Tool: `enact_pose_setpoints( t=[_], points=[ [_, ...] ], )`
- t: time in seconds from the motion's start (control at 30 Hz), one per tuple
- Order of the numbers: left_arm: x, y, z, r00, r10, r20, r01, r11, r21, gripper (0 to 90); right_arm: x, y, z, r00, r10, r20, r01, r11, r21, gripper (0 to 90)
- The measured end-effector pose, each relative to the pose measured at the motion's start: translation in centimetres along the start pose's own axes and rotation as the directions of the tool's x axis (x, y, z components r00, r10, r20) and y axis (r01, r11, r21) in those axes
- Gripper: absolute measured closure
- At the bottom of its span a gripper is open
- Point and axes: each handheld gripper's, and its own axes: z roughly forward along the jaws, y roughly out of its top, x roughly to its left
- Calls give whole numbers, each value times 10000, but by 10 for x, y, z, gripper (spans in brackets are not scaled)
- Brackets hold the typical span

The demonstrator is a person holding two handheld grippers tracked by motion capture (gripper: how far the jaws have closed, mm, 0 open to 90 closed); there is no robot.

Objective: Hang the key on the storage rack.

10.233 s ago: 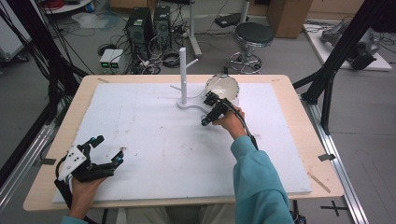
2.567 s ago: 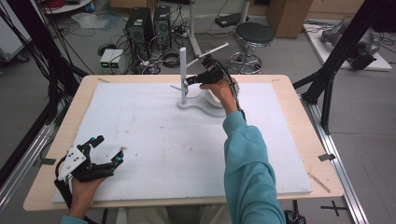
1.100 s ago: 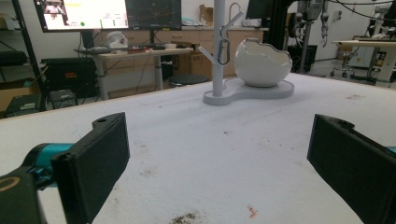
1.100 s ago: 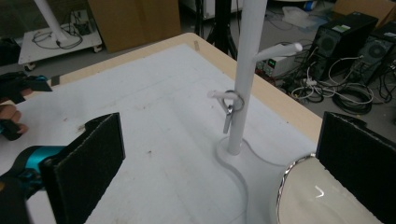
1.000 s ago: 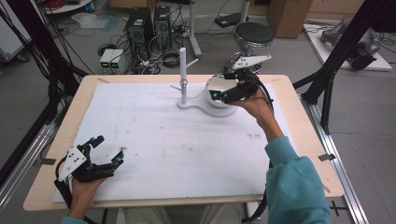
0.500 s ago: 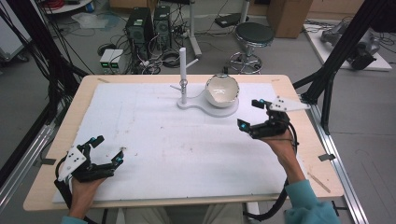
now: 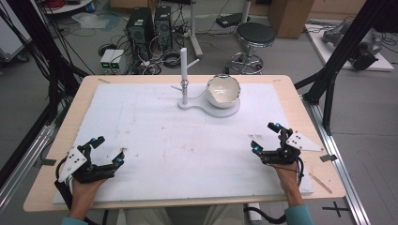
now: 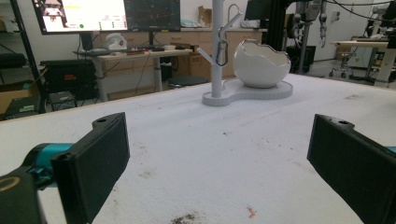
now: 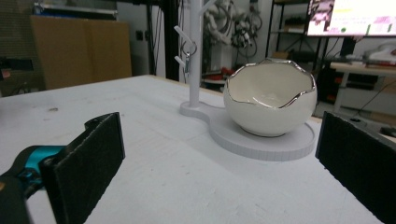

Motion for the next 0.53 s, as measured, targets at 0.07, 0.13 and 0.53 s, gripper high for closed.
enact_pose_setpoints(
  t=[0.07,0.13,0.53],
  points=[
    [0,0,0,10000,8,-15,-8,10000,-8,62,1,-6,-1,9999,64,-103,-64,10000,-63,4],
    [0,0,0,10000,3,-15,-3,10000,-36,62,0,-12,-1,9998,169,-108,-169,9999,1,4],
    [-1,0,0,10000,48,-30,-48,10000,-39,62,0,-20,-2,9998,218,-31,-218,9998,-19,5]
  ],
)
